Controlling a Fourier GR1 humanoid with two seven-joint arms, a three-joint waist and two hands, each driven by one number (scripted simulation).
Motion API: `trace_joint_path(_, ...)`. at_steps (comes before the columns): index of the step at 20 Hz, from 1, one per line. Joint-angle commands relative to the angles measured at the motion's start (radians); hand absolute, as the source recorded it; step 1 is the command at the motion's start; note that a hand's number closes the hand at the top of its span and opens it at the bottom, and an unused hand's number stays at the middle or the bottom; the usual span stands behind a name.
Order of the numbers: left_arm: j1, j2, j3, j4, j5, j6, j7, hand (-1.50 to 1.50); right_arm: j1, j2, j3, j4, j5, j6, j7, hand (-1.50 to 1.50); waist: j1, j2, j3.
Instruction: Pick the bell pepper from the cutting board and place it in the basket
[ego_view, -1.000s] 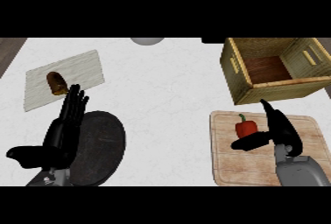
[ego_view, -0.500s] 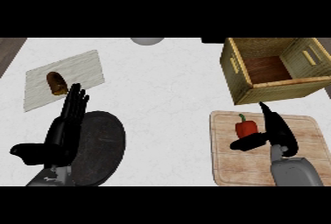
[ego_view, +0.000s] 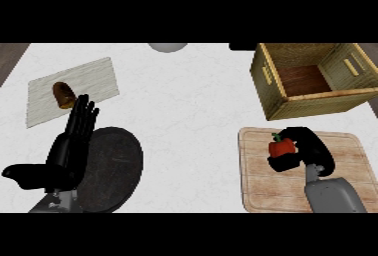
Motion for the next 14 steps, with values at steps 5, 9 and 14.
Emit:
trace_joint_path(5, -0.005, -0.037, -0.006, 0.028, -0.022, -0.009, -0.025, 0.00, 0.006, 0.018, 0.011, -0.019, 0.059, 0.037, -0.029, 1.50, -0.001, 0.005, 0.009)
trace_joint_path(9, 0.043, -0.006, 0.023, -0.056, -0.013, -0.024, 0.006, 0.00, 0.041, 0.064, 0.055, -0.092, 0.126, -0.005, 0.004, 1.50, 0.001, 0.005, 0.009)
trace_joint_path(14, -0.014, -0.036, -0.018, 0.021, -0.033, -0.014, -0.012, 0.00, -0.127, 0.023, 0.362, -0.027, 0.280, 0.078, -0.242, 1.50, 0.046, 0.012, 0.008)
